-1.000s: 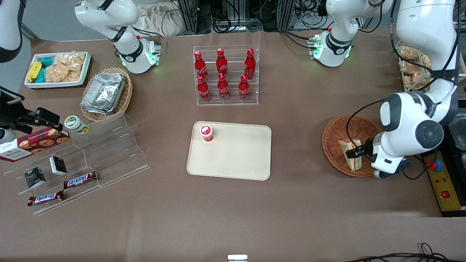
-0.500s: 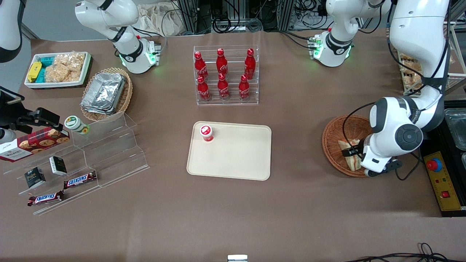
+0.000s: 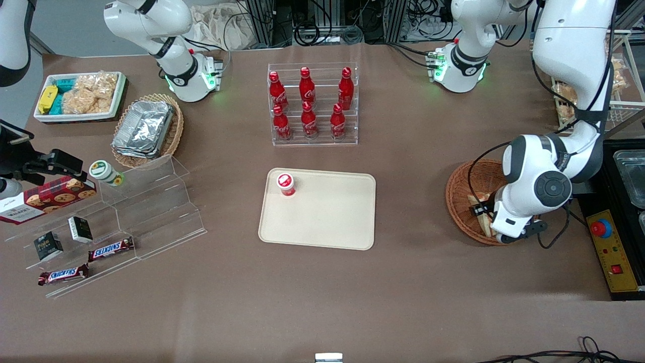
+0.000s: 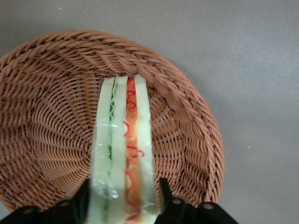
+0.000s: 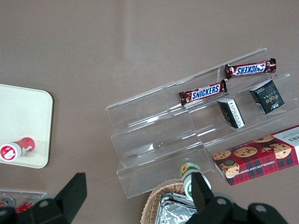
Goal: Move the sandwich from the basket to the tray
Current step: 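Lower the open left gripper over the wrapped sandwich in the basket, then close the left gripper on the sandwich and lift it up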
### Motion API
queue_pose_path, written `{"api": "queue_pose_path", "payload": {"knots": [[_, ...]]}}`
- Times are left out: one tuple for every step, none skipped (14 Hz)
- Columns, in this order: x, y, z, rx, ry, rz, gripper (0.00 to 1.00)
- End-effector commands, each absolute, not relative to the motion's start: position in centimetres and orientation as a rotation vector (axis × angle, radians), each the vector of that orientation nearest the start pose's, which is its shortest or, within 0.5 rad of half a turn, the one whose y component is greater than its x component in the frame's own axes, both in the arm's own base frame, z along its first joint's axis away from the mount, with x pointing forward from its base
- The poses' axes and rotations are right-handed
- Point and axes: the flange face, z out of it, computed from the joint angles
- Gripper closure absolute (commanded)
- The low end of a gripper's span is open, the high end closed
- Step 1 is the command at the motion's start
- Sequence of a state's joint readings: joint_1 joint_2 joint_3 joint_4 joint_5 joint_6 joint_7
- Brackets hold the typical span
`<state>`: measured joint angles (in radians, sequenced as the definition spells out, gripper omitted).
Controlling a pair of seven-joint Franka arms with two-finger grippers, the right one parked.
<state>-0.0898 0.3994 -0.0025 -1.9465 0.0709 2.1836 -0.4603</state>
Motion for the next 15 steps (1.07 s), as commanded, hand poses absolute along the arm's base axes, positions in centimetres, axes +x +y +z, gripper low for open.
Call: {"api": "queue_pose_path", "payload": {"knots": [[59.8, -5.3, 26.3, -2.984, -0.498, 0.19, 0.46], [59.8, -5.3, 26.3, -2.984, -0.496, 0.19, 0.5], [59.9, -5.3, 26.7, -2.986, -0.497, 0.184, 0.53], [60.0, -5.3, 27.2, -2.986, -0.496, 0.179, 0.54], [60.0, -5.3, 28.2, -2.989, -0.499, 0.168, 0.54], [60.2, -5.3, 29.4, -2.99, -0.498, 0.156, 0.54], [60.4, -5.3, 31.3, -2.99, -0.504, 0.149, 0.54], [60.6, -5.3, 33.0, -2.987, -0.506, 0.153, 0.54], [60.6, -5.3, 35.5, -2.987, -0.511, 0.139, 0.54], [60.5, -5.3, 38.0, -2.984, -0.515, 0.137, 0.54], [60.3, -5.3, 40.6, -2.983, -0.519, 0.134, 0.54], [59.9, -5.7, 43.0, -2.982, -0.517, 0.138, 0.54], [59.4, -6.7, 45.3, -2.986, -0.497, 0.139, 0.54], [58.9, -8.1, 47.7, -2.989, -0.472, 0.146, 0.54], [58.4, -9.9, 50.0, -2.989, -0.479, 0.142, 0.54]]}}
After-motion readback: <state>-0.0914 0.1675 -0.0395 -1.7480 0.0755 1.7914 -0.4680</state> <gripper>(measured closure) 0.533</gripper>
